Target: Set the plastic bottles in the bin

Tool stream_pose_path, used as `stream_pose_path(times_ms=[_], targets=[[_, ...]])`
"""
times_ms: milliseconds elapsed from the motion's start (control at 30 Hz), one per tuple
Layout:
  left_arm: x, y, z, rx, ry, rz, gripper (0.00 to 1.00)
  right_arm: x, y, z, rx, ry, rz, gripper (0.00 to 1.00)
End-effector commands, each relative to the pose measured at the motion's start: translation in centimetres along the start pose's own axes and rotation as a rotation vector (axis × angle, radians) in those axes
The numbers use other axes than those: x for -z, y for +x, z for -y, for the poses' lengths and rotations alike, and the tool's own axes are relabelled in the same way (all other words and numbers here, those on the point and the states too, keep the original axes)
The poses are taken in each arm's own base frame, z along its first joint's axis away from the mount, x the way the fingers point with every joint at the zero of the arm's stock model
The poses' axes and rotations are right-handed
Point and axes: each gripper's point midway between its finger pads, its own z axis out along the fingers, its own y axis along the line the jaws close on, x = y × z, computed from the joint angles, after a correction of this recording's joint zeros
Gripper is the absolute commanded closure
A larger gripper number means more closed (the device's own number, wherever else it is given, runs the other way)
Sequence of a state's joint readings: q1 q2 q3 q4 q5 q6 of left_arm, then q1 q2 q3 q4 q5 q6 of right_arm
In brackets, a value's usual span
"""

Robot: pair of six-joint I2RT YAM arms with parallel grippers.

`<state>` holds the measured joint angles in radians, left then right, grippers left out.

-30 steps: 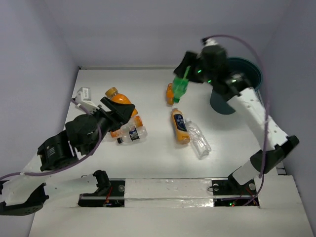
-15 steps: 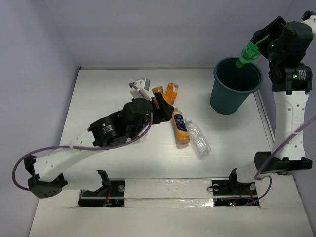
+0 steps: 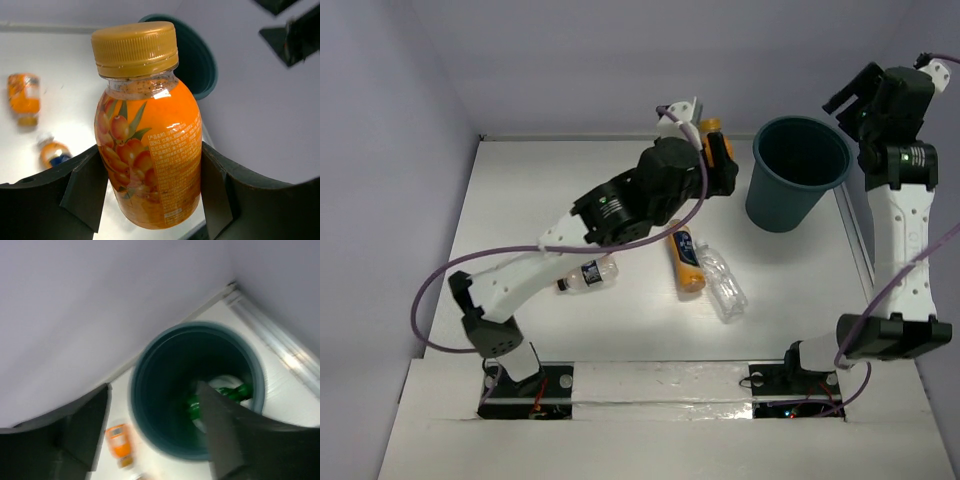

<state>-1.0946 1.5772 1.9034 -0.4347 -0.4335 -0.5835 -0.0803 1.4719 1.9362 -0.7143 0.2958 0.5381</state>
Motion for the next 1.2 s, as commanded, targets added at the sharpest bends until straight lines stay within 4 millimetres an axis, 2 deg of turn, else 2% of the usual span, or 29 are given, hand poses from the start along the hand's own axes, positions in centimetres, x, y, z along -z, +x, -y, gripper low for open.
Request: stream_pose_path(times_ms=[0, 33, 67, 100, 133, 167, 200, 233, 267, 300, 367, 400, 433, 500, 567, 600, 633, 700, 733, 767, 800, 833, 867, 900, 1033, 1067, 1133, 1167], targets=[[-2.5, -2.3, 2.1, -0.032, 0.052, 0.055, 0.54, 5.2, -3.0, -2.1, -0.070, -0.170, 0.087, 0.30], [-2.5, -4.1, 3.6, -0.012, 0.084, 0.094, 0.54, 5.1, -1.2, -1.5, -0.079, -0.176, 0.059, 0.45], [-4.1, -4.8, 4.4, -0.007, 0.096, 0.113, 0.55, 8.2, -2.1, -1.5, -0.105, -0.229, 0.096, 0.61], [-5.0, -5.4, 4.7, 0.004, 0.102, 0.130, 0.55, 9.3, -1.3, -1.7, -0.127, -0.275, 0.078, 0.82], [-7.6, -3.5, 4.8, -0.005, 0.091, 0.106, 0.56, 9.3, 0.8, -0.6, -0.131, -0.263, 0.040, 0.92], [-7.7, -4.8, 6.1, 0.017, 0.126, 0.141, 0.56, 12.1, 0.4, -0.2, -0.149, -0.297, 0.072, 0.96], [-8.6, -5.7, 6.3, 0.044, 0.139, 0.174, 0.57, 13.2, 1.2, -0.1, -0.165, -0.330, 0.056, 0.98], [-9.5, -5.4, 6.7, 0.053, 0.148, 0.183, 0.59, 14.0, 2.0, 0.5, -0.172, -0.334, 0.045, 0.99], [-11.6, -4.5, 6.2, 0.060, 0.131, 0.188, 0.59, 14.5, 4.1, 0.9, -0.173, -0.337, -0.005, 1.00], [-12.3, -5.0, 6.9, 0.091, 0.159, 0.233, 0.60, 16.3, 4.4, 1.1, -0.200, -0.361, -0.003, 1.00], [-14.6, -3.8, 6.9, 0.115, 0.162, 0.257, 0.60, 18.1, 6.7, 0.4, -0.235, -0.436, -0.077, 1.00], [-15.1, -4.6, 7.2, 0.144, 0.173, 0.313, 0.60, 19.5, 8.1, 0.5, -0.255, -0.483, -0.122, 1.00], [-16.6, -4.3, 6.8, 0.158, 0.169, 0.339, 0.60, 20.4, 9.2, 0.7, -0.252, -0.494, -0.157, 1.00], [-17.1, -5.4, 7.9, 0.204, 0.220, 0.412, 0.60, 22.1, 9.3, 1.4, -0.248, -0.502, -0.161, 1.00], [-18.6, -5.0, 8.2, 0.231, 0.243, 0.446, 0.59, 24.8, 9.0, 2.4, -0.251, -0.541, -0.149, 1.00], [-18.4, -5.8, 8.7, 0.261, 0.273, 0.492, 0.59, 25.7, 8.9, 2.4, -0.250, -0.567, -0.150, 1.00], [-19.0, -5.3, 8.6, 0.271, 0.280, 0.503, 0.58, 26.9, 9.2, 2.9, -0.249, -0.584, -0.161, 1.00], [-19.2, -5.6, 9.0, 0.326, 0.323, 0.545, 0.57, 28.2, 9.6, 3.2, -0.238, -0.614, -0.187, 1.00], [-19.6, -5.2, 9.0, 0.338, 0.327, 0.544, 0.54, 28.9, 9.5, 3.5, -0.225, -0.618, -0.189, 1.00], [-21.0, -3.5, 8.7, 0.341, 0.327, 0.523, 0.50, 29.4, 9.4, 3.7, -0.215, -0.624, -0.187, 1.00], [-21.2, -4.0, 8.7, 0.373, 0.350, 0.532, 0.41, 29.8, 9.3, 3.8, -0.204, -0.626, -0.186, 1.00], [-21.6, -3.2, 8.9, 0.385, 0.365, 0.516, 0.21, 30.0, 9.4, 4.1, -0.179, -0.621, -0.191, 1.00], [-22.7, -2.1, 8.4, 0.381, 0.376, 0.489, 0.07, 30.3, 9.1, 4.0, -0.169, -0.627, -0.186, 1.00], [-22.9, -1.7, 8.5, 0.388, 0.385, 0.481, 0.01, 30.5, 9.3, 4.0, -0.154, -0.638, -0.199, 1.00], [-22.7, -1.3, 9.3, 0.346, 0.424, 0.460, 0.01, 30.6, 10.1, 4.2, -0.118, -0.645, -0.227, 1.00], [-22.0, -2.0, 9.6, 0.338, 0.434, 0.465, 0.01, 30.5, 10.2, 4.2, -0.115, -0.644, -0.228, 1.00], [-21.4, -2.3, 10.0, 0.305, 0.443, 0.451, 0.01, 30.3, 10.4, 4.1, -0.101, -0.649, -0.232, 1.00], [-20.3, -3.6, 10.4, 0.281, 0.451, 0.466, 0.01, 30.1, 10.5, 4.1, -0.098, -0.646, -0.230, 1.00]])
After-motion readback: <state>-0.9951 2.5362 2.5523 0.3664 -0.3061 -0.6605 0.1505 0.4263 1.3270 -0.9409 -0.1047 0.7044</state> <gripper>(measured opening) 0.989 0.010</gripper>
